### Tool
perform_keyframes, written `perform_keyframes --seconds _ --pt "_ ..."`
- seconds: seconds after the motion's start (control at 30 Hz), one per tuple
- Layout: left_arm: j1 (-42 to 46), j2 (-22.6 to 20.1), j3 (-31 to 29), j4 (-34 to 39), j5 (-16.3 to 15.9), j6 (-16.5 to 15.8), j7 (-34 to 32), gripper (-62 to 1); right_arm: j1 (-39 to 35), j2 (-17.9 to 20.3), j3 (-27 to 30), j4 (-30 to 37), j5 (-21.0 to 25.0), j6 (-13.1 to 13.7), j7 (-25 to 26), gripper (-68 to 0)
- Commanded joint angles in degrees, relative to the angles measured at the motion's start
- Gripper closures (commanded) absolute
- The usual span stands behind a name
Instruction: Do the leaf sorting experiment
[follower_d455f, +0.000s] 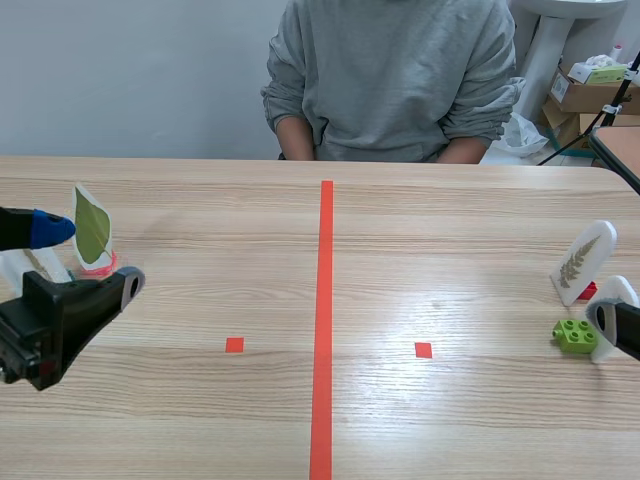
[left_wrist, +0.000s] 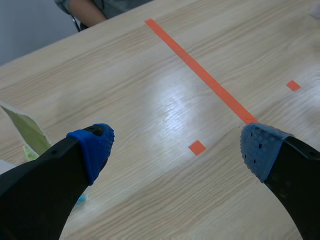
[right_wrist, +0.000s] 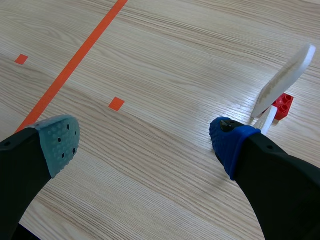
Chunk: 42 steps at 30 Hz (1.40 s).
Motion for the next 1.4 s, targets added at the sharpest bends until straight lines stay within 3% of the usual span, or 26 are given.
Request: perform_keyframes --seconds 0.0,0.43,0.7,0.87,1.37 --pt "1.22 -0.15 -0.26 1.53 -0.76 -0.15 -0.85 -54.2 0.50 0.76 0.15 0.15 0.81 0.07 0.90 -53.1" --pt "7.37 -0.15 -0.26 4.00 -0.76 -1.29 0.48 -54.2 0.50 0.74 0.15 0.15 0.81 0.07 0.90 -53.1" --pt "7.45 -0.15 -0.26 3.98 -0.79 -1.44 1.92 -54.2 0.50 0.76 0.15 0.15 0.81 0.07 0.87 -53.1" --pt "7.43 -0.15 -0.26 3.98 -3.30 -1.42 2.08 -54.2 0.50 0.76 0.15 0.15 0.55 0.68 0.33 -53.1" --pt "7.43 -0.13 -0.26 3.91 -3.32 -1.40 2.05 -54.2 0.50 0.76 0.15 0.15 0.55 0.68 0.20 -53.1"
